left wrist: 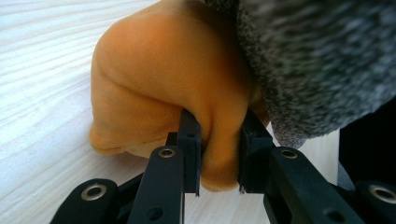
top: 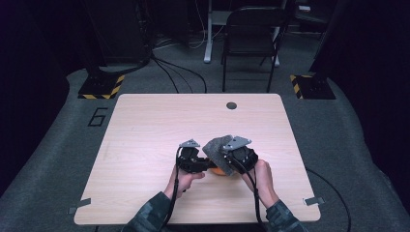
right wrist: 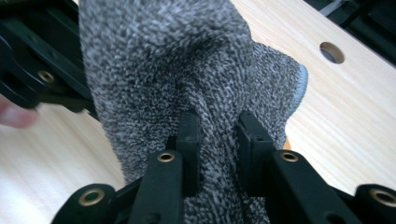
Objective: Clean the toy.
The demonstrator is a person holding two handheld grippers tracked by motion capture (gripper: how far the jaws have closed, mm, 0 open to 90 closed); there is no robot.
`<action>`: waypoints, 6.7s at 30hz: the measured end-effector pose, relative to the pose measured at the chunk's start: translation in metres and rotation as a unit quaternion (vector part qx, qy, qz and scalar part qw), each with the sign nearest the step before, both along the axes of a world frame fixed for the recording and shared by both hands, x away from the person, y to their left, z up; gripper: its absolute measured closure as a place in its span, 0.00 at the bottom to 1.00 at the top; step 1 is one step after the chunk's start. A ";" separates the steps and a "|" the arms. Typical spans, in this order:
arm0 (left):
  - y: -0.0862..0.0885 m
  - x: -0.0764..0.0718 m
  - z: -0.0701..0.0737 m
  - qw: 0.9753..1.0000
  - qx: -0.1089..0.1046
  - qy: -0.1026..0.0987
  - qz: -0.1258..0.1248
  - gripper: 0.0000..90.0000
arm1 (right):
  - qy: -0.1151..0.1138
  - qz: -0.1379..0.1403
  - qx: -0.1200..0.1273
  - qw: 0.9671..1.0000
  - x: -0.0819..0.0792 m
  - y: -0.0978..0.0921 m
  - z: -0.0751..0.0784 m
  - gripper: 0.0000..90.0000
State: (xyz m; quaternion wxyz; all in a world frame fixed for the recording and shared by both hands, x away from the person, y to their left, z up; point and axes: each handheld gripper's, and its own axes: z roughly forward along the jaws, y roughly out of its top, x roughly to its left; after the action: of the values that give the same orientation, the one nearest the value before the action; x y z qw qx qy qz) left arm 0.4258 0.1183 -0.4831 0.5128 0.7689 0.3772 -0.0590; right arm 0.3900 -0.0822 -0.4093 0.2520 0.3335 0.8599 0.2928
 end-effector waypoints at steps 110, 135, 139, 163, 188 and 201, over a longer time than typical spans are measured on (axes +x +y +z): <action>-0.017 -0.019 -0.027 0.937 0.189 -0.291 -0.038 0.80 | 0.011 -0.136 0.052 0.989 0.031 -0.088 -0.003 0.83; -0.007 -0.015 -0.007 0.971 0.086 -0.220 -0.034 0.89 | 0.050 -0.169 0.039 0.983 0.047 -0.107 -0.035 0.82; -0.006 -0.015 0.009 0.986 0.046 -0.160 -0.017 0.89 | 0.043 -0.177 0.053 0.982 0.044 -0.110 -0.028 0.82; 0.002 0.002 -0.006 1.000 0.005 0.005 0.027 0.87 | 0.021 -0.124 0.079 0.989 0.028 -0.085 0.007 0.82; -0.011 -0.007 -0.002 0.998 0.032 -0.041 0.020 0.85 | 0.000 -0.030 0.034 0.999 0.011 -0.009 0.002 0.81; -0.010 -0.004 -0.004 0.999 0.027 -0.042 0.011 0.86 | 0.049 -0.124 0.018 0.991 0.038 -0.062 -0.028 0.81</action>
State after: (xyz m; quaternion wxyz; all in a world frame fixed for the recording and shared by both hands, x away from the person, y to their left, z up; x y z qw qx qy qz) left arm 0.4216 0.1082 -0.4872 0.5082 0.7801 0.3648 -0.0109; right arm 0.4280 -0.1441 -0.4371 0.2375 0.4559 0.8181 0.2577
